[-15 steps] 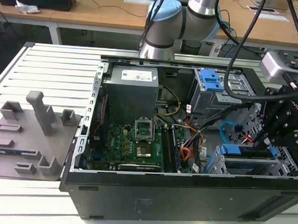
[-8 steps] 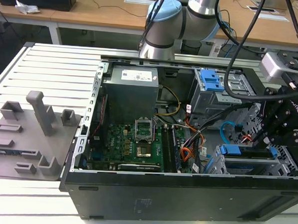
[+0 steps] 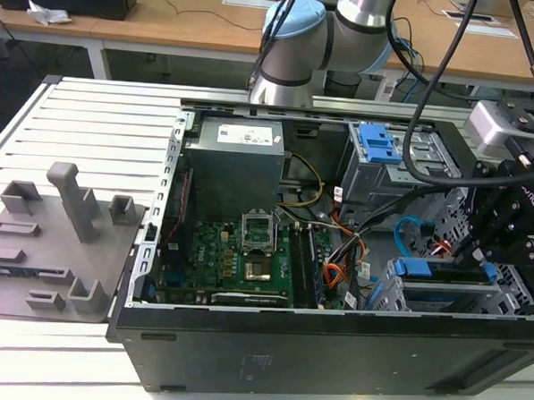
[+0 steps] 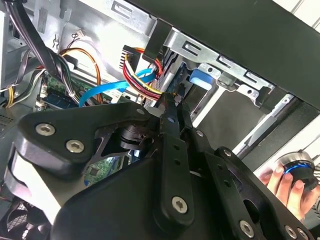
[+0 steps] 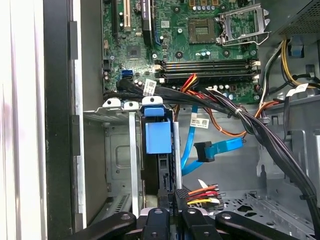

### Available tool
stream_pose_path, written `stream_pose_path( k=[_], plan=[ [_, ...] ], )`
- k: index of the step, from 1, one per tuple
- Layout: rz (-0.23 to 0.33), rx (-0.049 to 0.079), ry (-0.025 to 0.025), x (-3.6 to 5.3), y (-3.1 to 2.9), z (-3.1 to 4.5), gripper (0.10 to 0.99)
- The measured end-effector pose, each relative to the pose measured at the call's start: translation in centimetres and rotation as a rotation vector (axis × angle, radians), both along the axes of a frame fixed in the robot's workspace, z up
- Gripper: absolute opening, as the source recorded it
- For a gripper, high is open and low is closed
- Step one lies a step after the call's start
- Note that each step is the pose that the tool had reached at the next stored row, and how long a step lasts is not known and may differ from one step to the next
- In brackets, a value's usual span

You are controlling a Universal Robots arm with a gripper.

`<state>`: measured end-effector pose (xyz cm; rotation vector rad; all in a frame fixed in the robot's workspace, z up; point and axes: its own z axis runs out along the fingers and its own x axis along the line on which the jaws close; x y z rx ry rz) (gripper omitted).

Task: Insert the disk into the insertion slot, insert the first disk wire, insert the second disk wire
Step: 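Insert the first disk wire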

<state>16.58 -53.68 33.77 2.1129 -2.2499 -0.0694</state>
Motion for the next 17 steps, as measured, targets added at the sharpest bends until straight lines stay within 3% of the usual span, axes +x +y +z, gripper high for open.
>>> stream_pose_path(
  k=[11, 12, 13, 16, 17],
  plan=[
    [0.000, 0.003, 0.0004, 0.14, -0.01, -0.29, 0.173],
    [0.000, 0.001, 0.0003, 0.14, -0.01, -0.20, 0.235],
    [0.000, 0.001, 0.0003, 0.15, -0.01, -0.21, 0.235],
    [0.000, 0.001, 0.0002, 0.15, -0.01, 0.30, 0.235],
    [0.000, 0.001, 0.0003, 0.15, -0.01, 0.91, 0.235]
  ],
)
